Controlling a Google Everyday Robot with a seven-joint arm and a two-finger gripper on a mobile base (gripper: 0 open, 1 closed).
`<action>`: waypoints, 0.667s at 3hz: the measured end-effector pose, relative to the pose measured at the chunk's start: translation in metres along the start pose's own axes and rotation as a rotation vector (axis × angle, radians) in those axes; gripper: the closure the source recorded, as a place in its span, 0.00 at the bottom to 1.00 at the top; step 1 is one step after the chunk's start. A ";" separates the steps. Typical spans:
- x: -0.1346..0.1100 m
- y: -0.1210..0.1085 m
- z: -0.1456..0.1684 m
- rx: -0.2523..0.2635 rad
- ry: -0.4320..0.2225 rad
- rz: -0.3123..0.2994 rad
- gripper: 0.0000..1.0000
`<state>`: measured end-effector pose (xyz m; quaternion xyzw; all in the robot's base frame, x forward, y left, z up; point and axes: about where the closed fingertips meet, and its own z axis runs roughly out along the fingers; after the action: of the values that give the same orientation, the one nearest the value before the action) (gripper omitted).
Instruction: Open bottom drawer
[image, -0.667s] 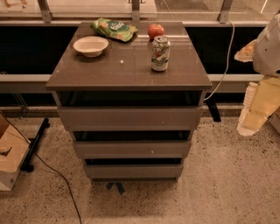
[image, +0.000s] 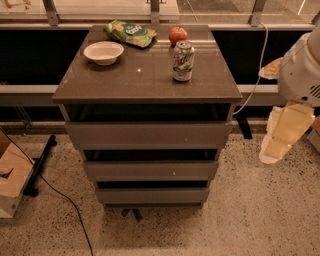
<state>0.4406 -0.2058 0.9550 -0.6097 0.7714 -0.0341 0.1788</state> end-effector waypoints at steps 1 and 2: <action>-0.004 0.004 0.027 0.026 -0.028 0.002 0.00; -0.010 0.004 0.071 0.029 -0.089 0.015 0.00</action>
Offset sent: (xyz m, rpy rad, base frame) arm 0.0332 0.0303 -0.0935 0.1301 -0.0584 -0.0035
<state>0.4611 -0.1830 0.8904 -0.6022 0.7667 -0.0170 0.2220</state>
